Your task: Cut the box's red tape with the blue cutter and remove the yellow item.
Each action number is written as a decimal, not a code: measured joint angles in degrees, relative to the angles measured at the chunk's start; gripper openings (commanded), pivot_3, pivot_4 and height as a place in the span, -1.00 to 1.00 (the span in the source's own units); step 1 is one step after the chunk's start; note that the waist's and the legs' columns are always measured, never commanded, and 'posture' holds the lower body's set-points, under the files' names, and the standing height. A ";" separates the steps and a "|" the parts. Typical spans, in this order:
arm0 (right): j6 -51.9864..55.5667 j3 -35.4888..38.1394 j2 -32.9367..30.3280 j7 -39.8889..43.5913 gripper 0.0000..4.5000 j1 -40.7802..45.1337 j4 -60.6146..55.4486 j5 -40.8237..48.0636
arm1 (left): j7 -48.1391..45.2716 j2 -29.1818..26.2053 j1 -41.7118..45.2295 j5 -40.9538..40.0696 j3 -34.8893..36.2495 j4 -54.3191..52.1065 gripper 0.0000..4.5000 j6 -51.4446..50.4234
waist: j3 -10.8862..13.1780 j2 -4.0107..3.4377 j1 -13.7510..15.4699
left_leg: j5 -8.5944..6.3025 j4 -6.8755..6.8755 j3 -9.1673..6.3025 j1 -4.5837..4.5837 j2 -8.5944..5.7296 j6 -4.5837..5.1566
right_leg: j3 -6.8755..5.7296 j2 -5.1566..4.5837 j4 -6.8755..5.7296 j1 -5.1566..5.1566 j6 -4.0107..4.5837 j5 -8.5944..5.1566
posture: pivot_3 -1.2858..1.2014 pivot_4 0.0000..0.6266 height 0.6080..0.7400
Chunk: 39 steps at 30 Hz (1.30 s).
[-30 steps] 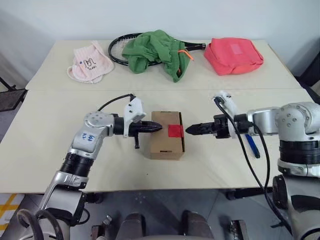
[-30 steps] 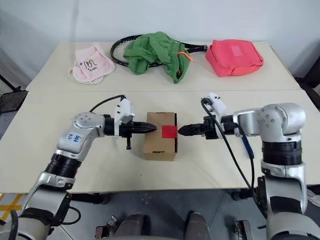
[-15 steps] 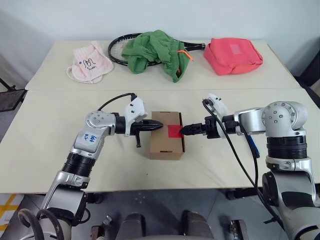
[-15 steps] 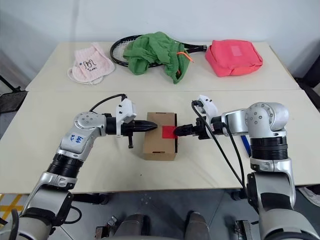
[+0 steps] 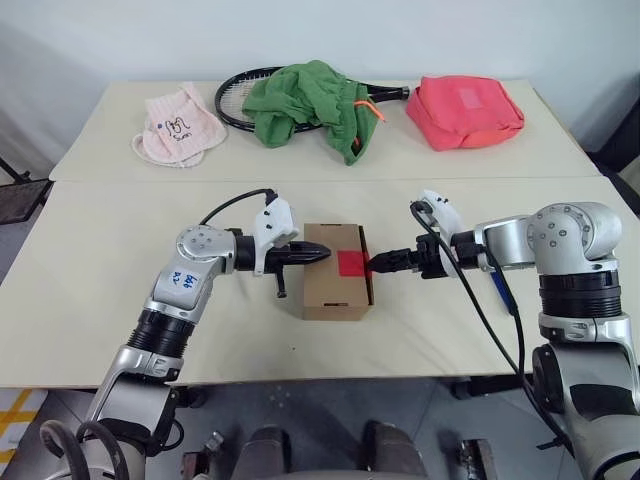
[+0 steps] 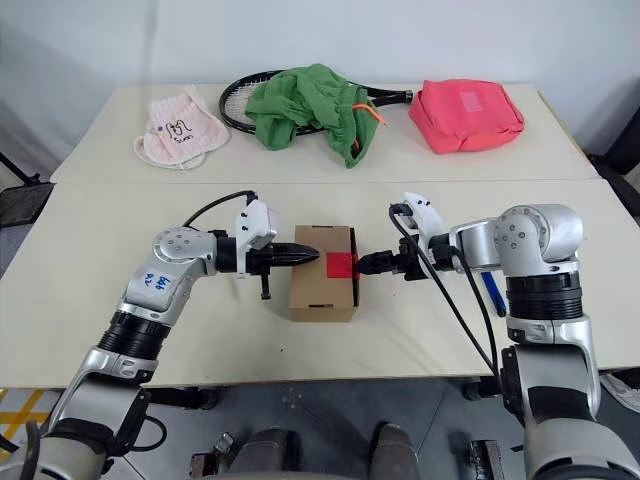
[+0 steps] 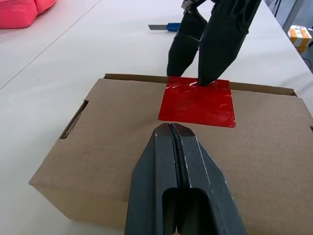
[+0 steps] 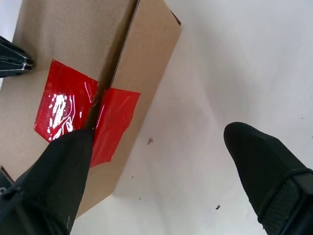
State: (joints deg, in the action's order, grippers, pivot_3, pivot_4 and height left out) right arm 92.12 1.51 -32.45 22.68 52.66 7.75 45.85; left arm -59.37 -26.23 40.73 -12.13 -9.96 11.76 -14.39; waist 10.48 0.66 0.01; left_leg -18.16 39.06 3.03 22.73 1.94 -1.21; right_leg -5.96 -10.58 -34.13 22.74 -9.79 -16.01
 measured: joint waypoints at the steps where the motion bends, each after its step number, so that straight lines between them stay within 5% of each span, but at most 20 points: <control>1: -0.07 -0.67 0.23 0.03 0.98 0.13 -0.46 -0.51 | -0.02 0.15 0.00 0.07 -0.09 0.01 -1.00 0.12 | -0.01 -0.02 -0.01 | 0.00 0.00 0.00 0.00 0.00 0.00 | 0.00 0.00 -0.01 0.00 0.00 0.00 | 0.03 -0.52 1.00; 12: -0.67 -6.51 -0.01 2.32 0.98 3.13 -0.47 -5.47 | 0.29 1.59 0.01 1.29 -1.36 0.52 -1.00 1.83 | -0.17 -0.10 -0.09 | 0.00 -0.02 0.00 -0.25 0.00 0.00 | 0.02 0.00 -0.05 -0.20 0.00 0.00 | 0.03 -0.52 1.00; 22: -3.31 -14.79 -9.38 8.85 0.98 2.12 1.63 -10.10 | 0.61 1.46 -0.16 1.99 -2.19 0.65 -1.00 2.41 | -0.30 -0.17 0.15 | -0.03 -0.03 0.03 -0.26 0.00 0.05 | 0.02 -0.01 0.03 -0.23 0.00 0.00 | 0.03 -0.52 1.00; 33: -0.62 -7.14 -10.88 15.27 0.98 2.21 2.49 -7.10 | 0.67 1.46 -0.23 1.99 -2.18 0.25 -1.00 2.36 | -0.30 -0.17 0.23 | -0.03 -0.03 0.03 -0.23 0.00 0.05 | 0.01 -0.01 0.06 -0.23 0.00 0.00 | 0.03 -0.52 1.00; 39: 0.08 -5.49 -11.70 20.65 0.98 2.30 16.04 -3.19 | -0.13 1.08 -0.06 1.98 -1.83 0.36 -1.00 2.13 | -0.29 -0.17 -0.07 | -0.03 -0.06 0.07 -0.23 0.00 0.05 | 0.02 -0.01 0.12 -0.22 0.00 0.00 | 0.03 -0.52 1.00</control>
State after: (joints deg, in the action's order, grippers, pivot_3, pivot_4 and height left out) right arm 92.20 -3.98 -44.15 43.33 54.96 23.79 42.65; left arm -59.50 -25.15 40.68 -10.14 -11.79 12.12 -12.25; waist 10.19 0.49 -0.07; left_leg -18.18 38.99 3.09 22.50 1.94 -1.16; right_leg -5.95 -10.59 -34.01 22.51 -9.79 -16.01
